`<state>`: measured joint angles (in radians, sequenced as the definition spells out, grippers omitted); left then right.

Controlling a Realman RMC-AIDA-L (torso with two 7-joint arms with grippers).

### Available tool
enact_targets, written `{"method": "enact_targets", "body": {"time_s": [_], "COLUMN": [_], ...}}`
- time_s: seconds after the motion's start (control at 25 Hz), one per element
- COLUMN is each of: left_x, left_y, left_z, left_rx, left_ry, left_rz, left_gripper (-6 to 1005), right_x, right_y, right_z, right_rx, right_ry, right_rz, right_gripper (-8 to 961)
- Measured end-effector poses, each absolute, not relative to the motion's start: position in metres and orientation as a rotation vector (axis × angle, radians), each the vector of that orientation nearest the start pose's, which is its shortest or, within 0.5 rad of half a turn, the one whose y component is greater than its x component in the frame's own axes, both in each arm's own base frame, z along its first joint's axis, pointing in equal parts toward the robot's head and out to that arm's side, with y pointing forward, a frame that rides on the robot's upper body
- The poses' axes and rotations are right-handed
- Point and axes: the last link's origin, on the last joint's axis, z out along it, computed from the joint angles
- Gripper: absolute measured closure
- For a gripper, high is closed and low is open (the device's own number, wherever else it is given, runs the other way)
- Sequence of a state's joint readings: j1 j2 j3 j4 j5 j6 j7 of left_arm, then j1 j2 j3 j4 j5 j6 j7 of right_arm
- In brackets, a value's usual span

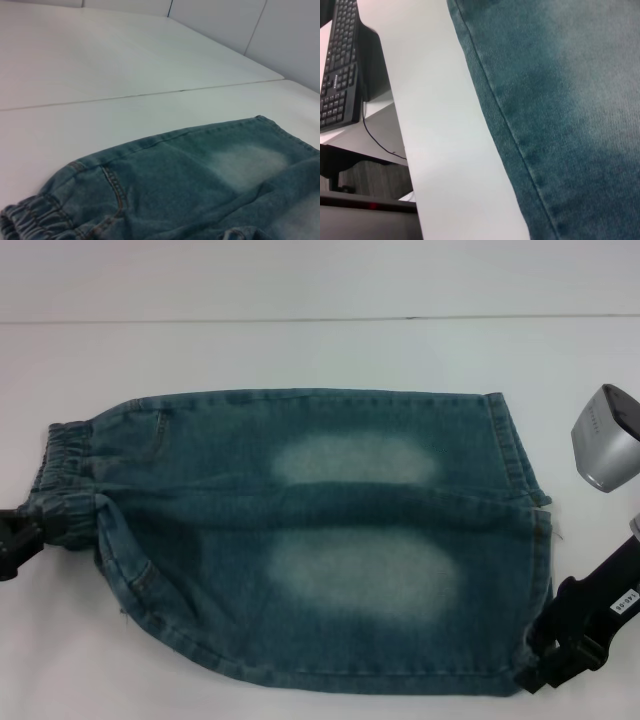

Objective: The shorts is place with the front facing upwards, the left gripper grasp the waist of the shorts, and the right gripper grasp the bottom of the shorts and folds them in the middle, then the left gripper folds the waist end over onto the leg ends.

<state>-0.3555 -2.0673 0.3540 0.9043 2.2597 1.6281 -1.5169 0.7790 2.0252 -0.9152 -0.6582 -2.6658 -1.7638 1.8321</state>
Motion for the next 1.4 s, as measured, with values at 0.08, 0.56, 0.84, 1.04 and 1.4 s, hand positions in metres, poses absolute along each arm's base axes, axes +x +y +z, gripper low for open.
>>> {"method": "enact_targets", "body": {"time_s": [0.08, 0.56, 0.84, 1.04, 1.4], "left_x": [-0.350, -0.350, -0.344, -0.332, -0.342], "left_y": [0.279, 0.279, 0.281, 0.297, 0.317], "left_z": [0.075, 0.075, 0.078, 0.078, 0.075], "left_rx": [-2.413, -2.413, -2.383, -2.321, -2.117], "left_ry": [-0.948, -0.947, -1.022, -1.145, -1.281], "left_rz": [-0.455, -0.458, -0.544, -0.638, -0.653], "left_gripper": [924, 918, 914, 911, 906], "right_x": [0.258, 0.259, 0.268, 0.271, 0.277], "right_y": [0.323, 0.323, 0.328, 0.339, 0.353], "right_z": [-0.008, -0.008, 0.007, 0.024, 0.029], "right_rx": [-3.163, -3.158, -3.086, -2.945, -2.644], "right_ry": [0.940, 0.942, 1.032, 1.105, 1.162], "right_rz": [-0.516, -0.505, -0.254, 0.131, 0.598], "right_gripper": [520, 775, 912, 913, 912]}}
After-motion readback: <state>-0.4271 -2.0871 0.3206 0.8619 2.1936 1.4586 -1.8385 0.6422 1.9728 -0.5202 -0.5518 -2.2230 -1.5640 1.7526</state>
